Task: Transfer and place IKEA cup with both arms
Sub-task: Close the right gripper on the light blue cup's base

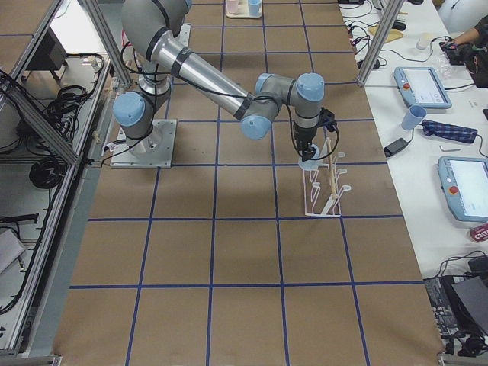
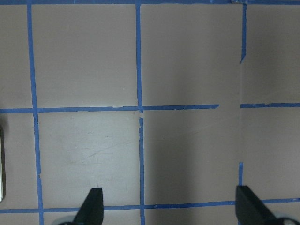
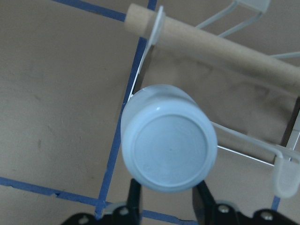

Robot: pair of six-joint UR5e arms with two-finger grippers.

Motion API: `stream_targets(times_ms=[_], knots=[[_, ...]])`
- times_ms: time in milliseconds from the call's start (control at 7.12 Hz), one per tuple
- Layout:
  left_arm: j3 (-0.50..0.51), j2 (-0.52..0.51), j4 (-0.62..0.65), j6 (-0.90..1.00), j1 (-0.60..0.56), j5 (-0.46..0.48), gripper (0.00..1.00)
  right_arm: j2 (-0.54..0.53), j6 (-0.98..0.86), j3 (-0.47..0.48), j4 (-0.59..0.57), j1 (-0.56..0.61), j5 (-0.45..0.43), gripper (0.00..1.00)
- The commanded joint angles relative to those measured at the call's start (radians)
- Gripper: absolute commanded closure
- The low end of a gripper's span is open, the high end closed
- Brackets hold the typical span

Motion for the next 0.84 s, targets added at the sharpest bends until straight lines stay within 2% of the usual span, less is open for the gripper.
stream_targets(times_ms=[0,140,281,421,702], knots=[[0.000,0.000,0.000,0.000,0.000,0.000,0.00,0.009,-0.001,-0.046,0.049,0.000,0.001,0.90],[0.000,0.000,0.000,0.000,0.000,0.000,0.00,0.016,-0.003,-0.044,0.043,0.000,0.013,0.46],[0.000,0.000,0.000,0.000,0.000,0.000,0.00,0.025,-0.005,-0.045,0.040,0.000,0.015,0.13],[0.000,0.000,0.000,0.002,0.000,0.000,0.00,0.029,-0.005,-0.047,0.038,0.000,0.016,0.00],[0.000,0.000,0.000,0.002,0.000,0.000,0.00,0.034,-0.003,-0.050,0.038,0.000,0.018,0.00]])
